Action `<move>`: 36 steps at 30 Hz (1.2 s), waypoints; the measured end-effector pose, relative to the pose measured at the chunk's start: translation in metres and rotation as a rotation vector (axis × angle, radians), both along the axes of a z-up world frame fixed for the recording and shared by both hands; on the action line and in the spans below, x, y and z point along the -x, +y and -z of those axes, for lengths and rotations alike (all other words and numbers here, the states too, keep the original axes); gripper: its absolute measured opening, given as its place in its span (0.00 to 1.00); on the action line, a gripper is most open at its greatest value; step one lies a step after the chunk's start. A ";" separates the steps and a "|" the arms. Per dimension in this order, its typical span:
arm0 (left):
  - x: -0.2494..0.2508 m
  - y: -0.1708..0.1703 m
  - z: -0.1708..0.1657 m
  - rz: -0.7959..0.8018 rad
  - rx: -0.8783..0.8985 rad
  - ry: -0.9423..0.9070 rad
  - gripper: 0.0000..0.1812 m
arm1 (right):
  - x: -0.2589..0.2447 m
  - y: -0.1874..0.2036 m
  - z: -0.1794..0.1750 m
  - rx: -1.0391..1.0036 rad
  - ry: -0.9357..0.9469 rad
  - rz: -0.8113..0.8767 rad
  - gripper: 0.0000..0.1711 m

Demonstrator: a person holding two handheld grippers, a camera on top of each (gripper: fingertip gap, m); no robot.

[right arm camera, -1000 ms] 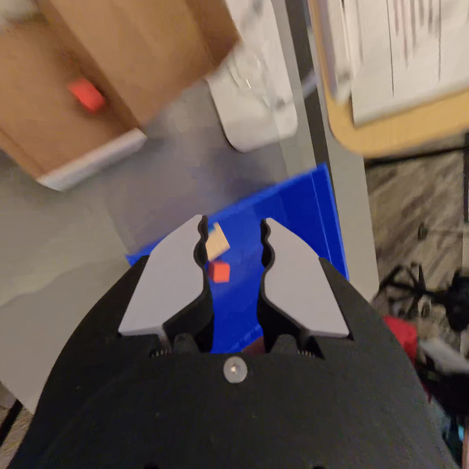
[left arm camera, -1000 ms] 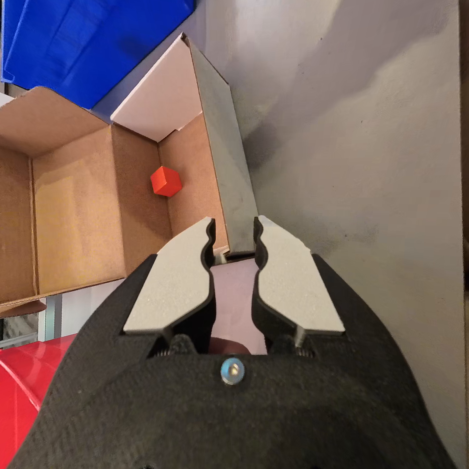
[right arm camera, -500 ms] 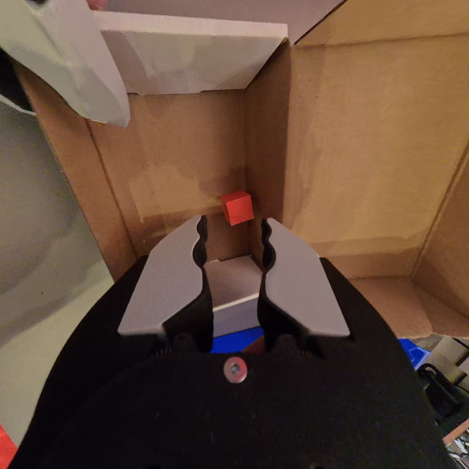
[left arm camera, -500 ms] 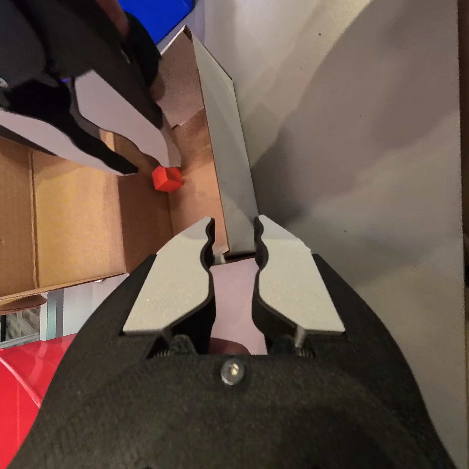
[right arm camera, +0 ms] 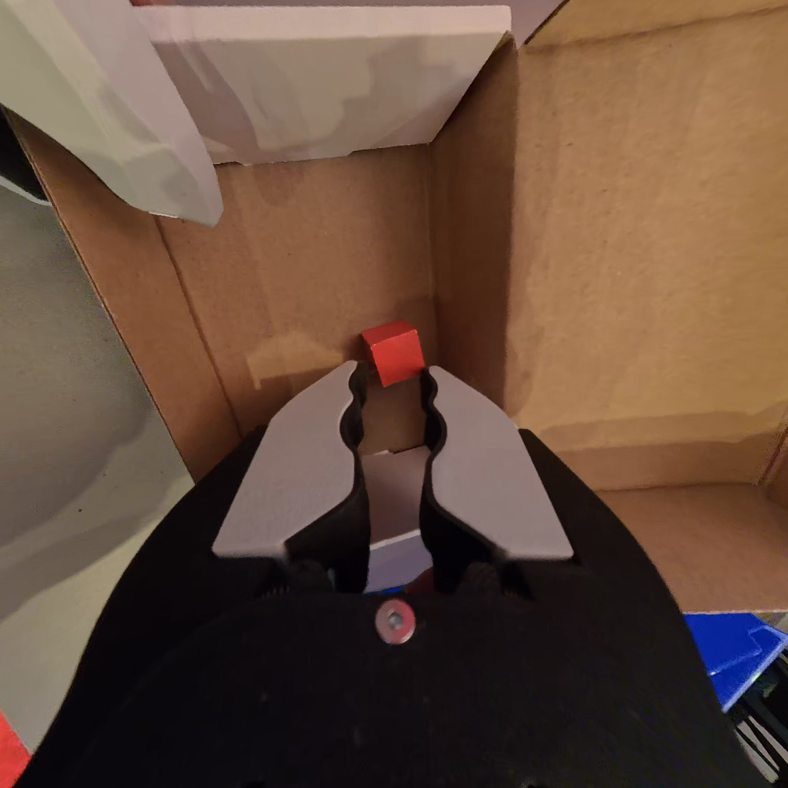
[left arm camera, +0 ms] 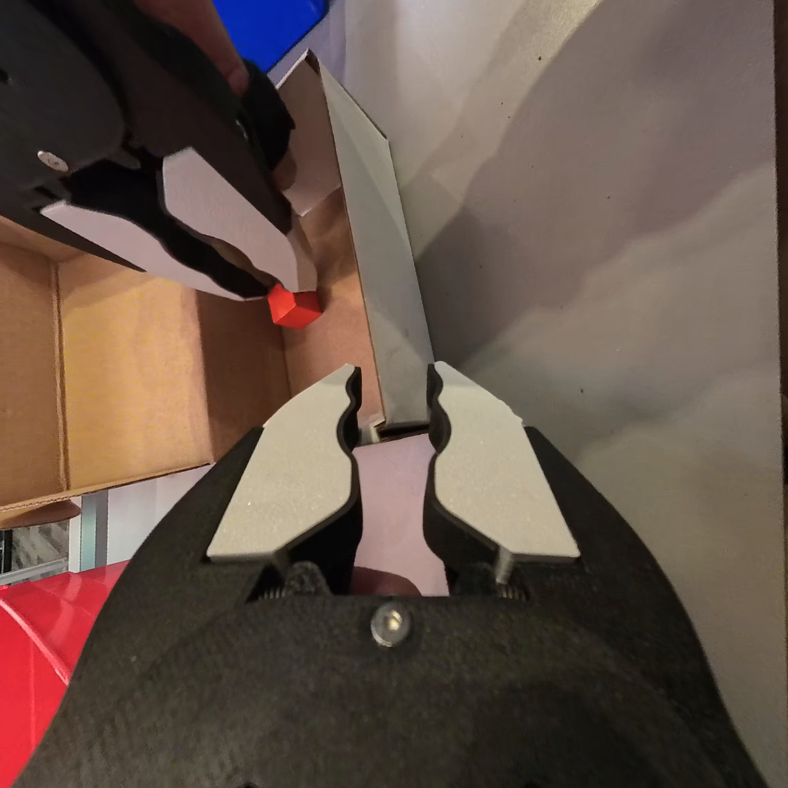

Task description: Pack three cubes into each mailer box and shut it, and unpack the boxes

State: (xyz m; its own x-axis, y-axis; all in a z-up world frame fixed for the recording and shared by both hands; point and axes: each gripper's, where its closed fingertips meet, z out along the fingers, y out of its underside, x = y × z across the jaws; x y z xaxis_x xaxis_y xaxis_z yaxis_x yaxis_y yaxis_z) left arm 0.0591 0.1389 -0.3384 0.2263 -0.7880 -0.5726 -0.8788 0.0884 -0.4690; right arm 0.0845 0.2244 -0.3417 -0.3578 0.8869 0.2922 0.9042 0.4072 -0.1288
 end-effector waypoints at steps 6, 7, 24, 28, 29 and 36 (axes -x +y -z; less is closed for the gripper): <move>0.000 0.000 0.000 0.000 0.000 0.002 0.16 | -0.003 -0.004 0.012 0.014 -0.043 -0.002 0.11; 0.000 0.000 0.000 0.000 0.000 0.001 0.16 | -0.003 -0.004 0.013 0.015 -0.050 -0.003 0.07; 0.000 0.000 0.000 0.002 0.000 0.001 0.16 | 0.019 -0.018 0.012 0.102 0.026 0.076 0.14; 0.000 0.000 0.000 0.003 -0.001 0.000 0.16 | 0.021 -0.019 0.011 0.095 0.029 0.073 0.13; 0.000 0.000 0.000 0.003 -0.001 0.000 0.16 | 0.022 -0.018 0.010 0.090 0.029 0.068 0.12; 0.000 0.000 0.000 0.003 0.000 -0.001 0.16 | 0.019 -0.018 0.010 0.082 0.022 0.064 0.12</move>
State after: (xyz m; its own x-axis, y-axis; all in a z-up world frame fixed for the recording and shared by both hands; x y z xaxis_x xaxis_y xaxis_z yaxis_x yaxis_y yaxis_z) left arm 0.0587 0.1386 -0.3383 0.2244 -0.7888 -0.5722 -0.8780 0.0911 -0.4699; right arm 0.0657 0.2068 -0.3515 -0.2938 0.9291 0.2248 0.9246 0.3358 -0.1796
